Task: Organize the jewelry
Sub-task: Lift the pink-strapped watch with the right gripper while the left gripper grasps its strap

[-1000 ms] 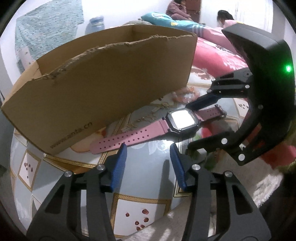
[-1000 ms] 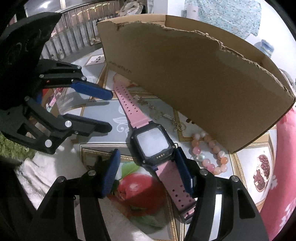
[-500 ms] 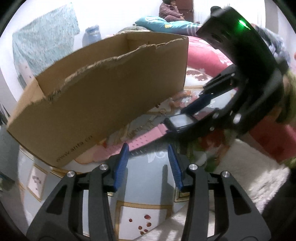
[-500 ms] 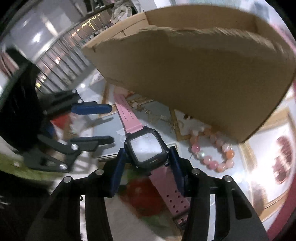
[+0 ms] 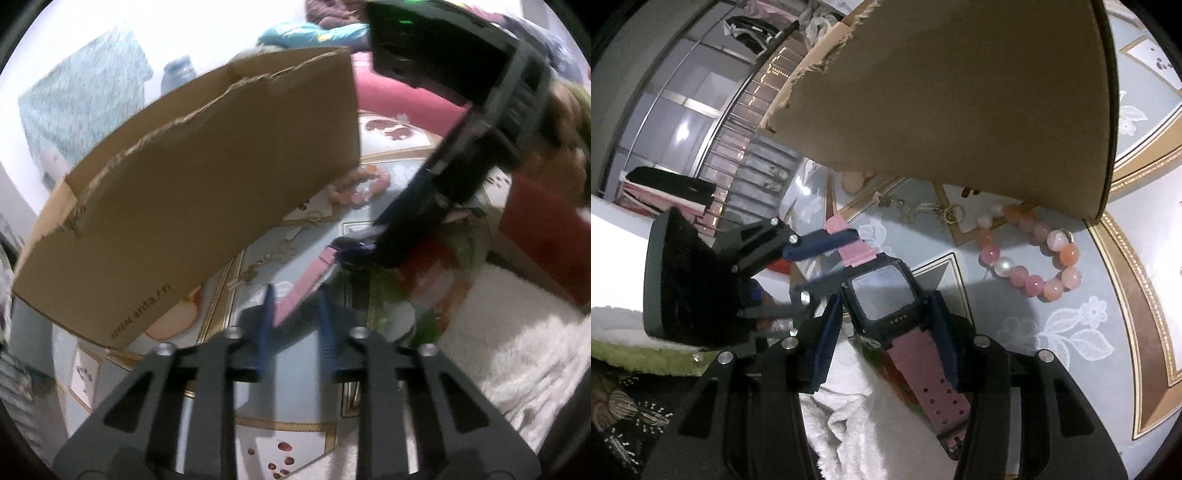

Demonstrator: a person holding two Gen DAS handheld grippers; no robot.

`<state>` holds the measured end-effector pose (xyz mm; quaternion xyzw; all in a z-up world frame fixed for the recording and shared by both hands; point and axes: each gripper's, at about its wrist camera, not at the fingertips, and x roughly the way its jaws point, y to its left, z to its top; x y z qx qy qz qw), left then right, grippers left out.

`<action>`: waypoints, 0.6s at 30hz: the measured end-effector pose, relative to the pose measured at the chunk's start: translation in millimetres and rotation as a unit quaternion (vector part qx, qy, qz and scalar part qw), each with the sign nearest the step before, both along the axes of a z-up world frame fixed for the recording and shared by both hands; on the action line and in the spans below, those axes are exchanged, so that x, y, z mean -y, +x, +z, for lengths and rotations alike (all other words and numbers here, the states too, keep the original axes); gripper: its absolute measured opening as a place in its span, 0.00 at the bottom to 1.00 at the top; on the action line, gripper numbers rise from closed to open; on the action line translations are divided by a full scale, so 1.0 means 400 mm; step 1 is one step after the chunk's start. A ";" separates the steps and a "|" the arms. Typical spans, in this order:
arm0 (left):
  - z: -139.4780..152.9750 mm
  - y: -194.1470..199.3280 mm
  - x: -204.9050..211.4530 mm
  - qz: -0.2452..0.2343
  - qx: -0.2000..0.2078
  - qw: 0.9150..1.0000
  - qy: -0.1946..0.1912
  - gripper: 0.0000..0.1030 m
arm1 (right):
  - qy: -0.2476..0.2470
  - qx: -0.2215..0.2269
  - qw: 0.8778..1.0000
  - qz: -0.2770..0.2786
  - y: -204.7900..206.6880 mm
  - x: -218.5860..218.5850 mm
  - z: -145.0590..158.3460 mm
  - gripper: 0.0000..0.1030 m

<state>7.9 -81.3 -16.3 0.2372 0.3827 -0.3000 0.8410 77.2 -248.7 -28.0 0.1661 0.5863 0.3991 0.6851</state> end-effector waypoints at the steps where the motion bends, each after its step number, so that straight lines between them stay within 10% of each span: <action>1: 0.000 0.014 -0.004 0.006 -0.021 1.000 -0.012 0.14 | -0.006 0.007 1.000 -0.002 -0.003 0.005 0.004 0.46; 11: 0.000 0.114 -0.074 0.064 -0.165 0.977 -0.120 0.10 | -0.134 0.126 0.983 -0.022 -0.084 0.000 0.061 0.46; 18: 0.004 0.115 -0.071 0.071 -0.157 0.975 -0.137 0.04 | -0.215 0.190 0.955 -0.074 -0.131 0.014 0.087 0.05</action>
